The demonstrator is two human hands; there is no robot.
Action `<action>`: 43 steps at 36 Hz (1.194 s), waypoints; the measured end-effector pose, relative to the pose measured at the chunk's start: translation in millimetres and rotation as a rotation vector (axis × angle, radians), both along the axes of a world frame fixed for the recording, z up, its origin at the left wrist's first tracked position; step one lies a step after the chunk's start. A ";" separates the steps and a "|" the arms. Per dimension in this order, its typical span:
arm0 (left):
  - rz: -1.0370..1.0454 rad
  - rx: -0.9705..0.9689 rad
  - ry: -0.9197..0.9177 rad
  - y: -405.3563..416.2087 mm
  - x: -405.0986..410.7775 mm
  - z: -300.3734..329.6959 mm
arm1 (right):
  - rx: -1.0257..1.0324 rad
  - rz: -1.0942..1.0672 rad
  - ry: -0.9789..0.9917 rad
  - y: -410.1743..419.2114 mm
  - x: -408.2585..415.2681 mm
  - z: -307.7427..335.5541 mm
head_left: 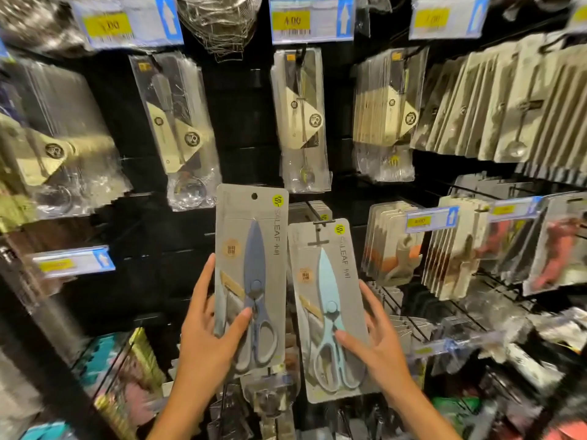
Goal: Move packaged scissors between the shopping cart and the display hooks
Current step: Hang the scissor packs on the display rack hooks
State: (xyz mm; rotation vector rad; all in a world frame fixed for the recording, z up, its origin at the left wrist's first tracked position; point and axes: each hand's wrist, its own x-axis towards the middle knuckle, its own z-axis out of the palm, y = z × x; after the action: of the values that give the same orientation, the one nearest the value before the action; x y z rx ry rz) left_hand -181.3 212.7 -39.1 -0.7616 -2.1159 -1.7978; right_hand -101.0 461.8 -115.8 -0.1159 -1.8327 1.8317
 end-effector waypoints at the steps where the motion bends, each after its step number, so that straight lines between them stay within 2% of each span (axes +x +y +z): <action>1: -0.009 0.003 0.000 0.8 0.2 0.5 | -0.004 0.003 -0.002 1.0 -1.3 -3.5; 10: 0.004 0.020 0.017 -2.4 -2.6 4.7 | 0.007 -0.004 -0.047 -2.6 -14.2 -8.5; 17: -0.024 0.043 0.032 -8.8 -5.9 9.7 | 0.251 0.073 -0.173 -7.3 -27.2 -10.5; 35: -0.024 0.112 0.089 -22.0 -11.6 18.2 | 0.658 -0.224 -0.352 21.9 -106.7 -9.9; 39: -0.026 0.125 0.091 -24.1 -9.8 21.5 | 0.662 -0.243 -0.396 19.2 -110.1 -7.8; 43: -0.047 0.168 0.076 -25.3 -7.7 25.4 | 0.635 -0.255 -0.347 13.7 -103.9 -11.7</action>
State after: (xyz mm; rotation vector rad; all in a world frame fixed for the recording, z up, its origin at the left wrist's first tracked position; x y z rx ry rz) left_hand -189.0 187.4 -13.8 -0.8283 -1.8859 -1.9100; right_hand -204.9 475.4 -127.5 -0.4281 -2.4219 1.0399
